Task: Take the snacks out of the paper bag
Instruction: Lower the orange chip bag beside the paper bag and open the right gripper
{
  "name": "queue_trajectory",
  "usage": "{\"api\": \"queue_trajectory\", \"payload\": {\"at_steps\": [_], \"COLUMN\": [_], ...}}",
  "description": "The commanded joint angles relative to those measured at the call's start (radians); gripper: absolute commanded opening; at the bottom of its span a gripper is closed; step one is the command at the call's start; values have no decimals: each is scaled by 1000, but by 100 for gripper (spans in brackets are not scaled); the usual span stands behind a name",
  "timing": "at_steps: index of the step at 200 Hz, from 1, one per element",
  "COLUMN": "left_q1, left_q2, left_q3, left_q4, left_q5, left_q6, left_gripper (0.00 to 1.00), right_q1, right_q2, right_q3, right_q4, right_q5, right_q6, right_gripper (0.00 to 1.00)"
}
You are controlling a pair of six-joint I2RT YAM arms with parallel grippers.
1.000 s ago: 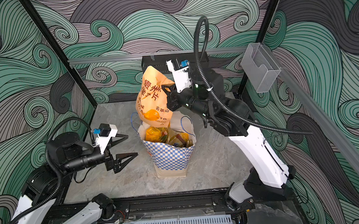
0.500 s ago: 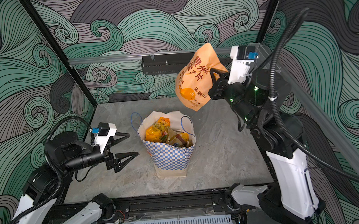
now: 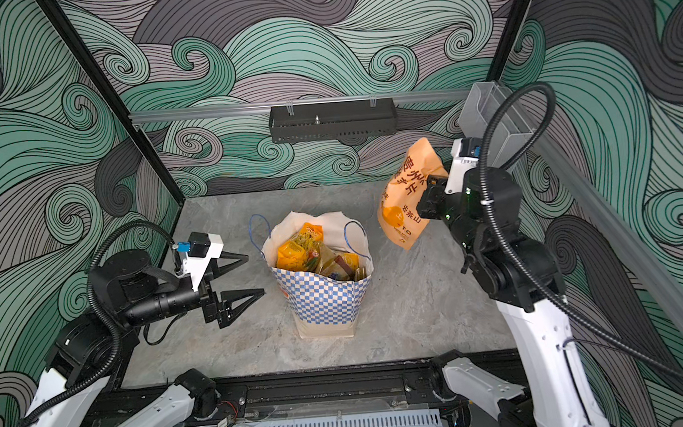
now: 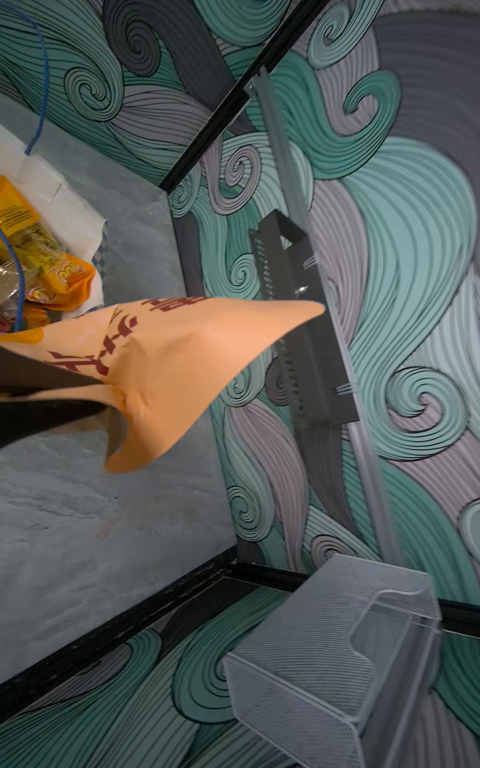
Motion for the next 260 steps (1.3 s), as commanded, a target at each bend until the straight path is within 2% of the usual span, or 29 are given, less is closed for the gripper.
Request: {"api": "queue_trajectory", "payload": {"at_steps": [1,47,76,135,148,165,202,225,245,260], "left_q1": [-6,-7,-6,-8,-8,-8,-8,-8,-8,-8], "left_q2": [5,25,27,23,18,13,4,-1,-5,-8], "left_q3": [-5,-34,-40,-50,-52,-53,-61,-68,-72,-74], "left_q4": [18,19,22,16,11,5,-1,-3,-5,-8], "left_q5": [22,76,75,67,64,57,50,47,46,44], "left_q6": [-2,15,27,34,35,38,38,37,41,45], "left_gripper": [98,99,99,99,99,98,99,98,99,99], "right_q1": [-54,-123,-149,-176,-185,-189,-192,-194,-194,-193], "right_q2": [6,20,42,142,178,227,314,354,372,370], "right_q3": [-99,-366,-497,-689,-717,-731,-739,-715,-702,-701], "right_q4": [-3,82,150,296,331,345,360,330,299,281], "right_q5": [-139,-371,-468,-501,-521,-524,-494,-453,-404,-355], "right_q6": [60,96,111,125,130,132,149,163,174,179], "right_gripper": [0,0,0,0,3,9,33,39,49,64]}}
